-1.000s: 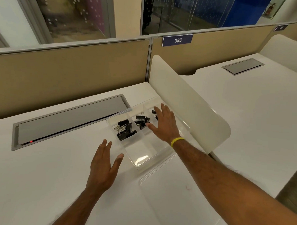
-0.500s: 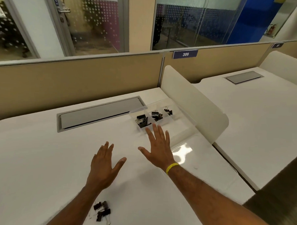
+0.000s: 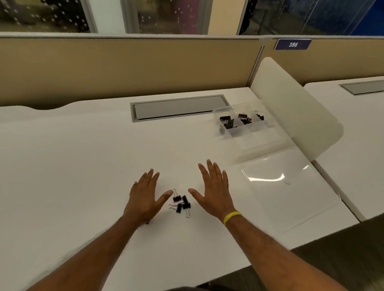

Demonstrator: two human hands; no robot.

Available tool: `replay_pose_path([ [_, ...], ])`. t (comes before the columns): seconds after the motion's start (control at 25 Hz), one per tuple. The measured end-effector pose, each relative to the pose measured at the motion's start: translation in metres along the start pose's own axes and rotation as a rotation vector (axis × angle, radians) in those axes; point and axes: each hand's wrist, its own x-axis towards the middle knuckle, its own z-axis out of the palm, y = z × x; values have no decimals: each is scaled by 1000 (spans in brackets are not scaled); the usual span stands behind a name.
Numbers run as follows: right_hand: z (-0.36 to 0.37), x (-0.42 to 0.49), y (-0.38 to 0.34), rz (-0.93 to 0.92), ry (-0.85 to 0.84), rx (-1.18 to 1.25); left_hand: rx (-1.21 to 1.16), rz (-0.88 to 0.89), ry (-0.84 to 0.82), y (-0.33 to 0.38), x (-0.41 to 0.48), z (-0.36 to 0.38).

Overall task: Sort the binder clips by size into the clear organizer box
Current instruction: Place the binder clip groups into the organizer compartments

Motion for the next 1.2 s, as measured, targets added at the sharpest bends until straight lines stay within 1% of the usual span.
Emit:
replay_pose_path([
  [0.24, 29, -31, -30, 2, -120, 154, -19, -27, 0, -33, -34, -2],
  [0.32, 34, -36, -38, 19, -135, 134, -20, -29, 3, -38, -40, -3],
  [0.44, 36, -36, -45, 98, -163, 83, -42, -25, 30, -39, -44, -5],
  [0.56, 35, -32, -46, 172, -212, 131, -62, -11, 61, -37, -47, -4],
  [0.8, 37, -25, -49, 159, -214, 97, -74, 7, 74, -33, -53, 3],
  [0.96, 33, -21, -46, 169, -247, 203, -68, 27, 78, -28, -49, 3],
  [1.08, 29, -21, -43, 179, -239, 278, -60, 30, 85, -22, -45, 3],
  [1.2, 26, -22, -43, 161, -228, 302, -61, 41, 87, -16, -42, 6],
])
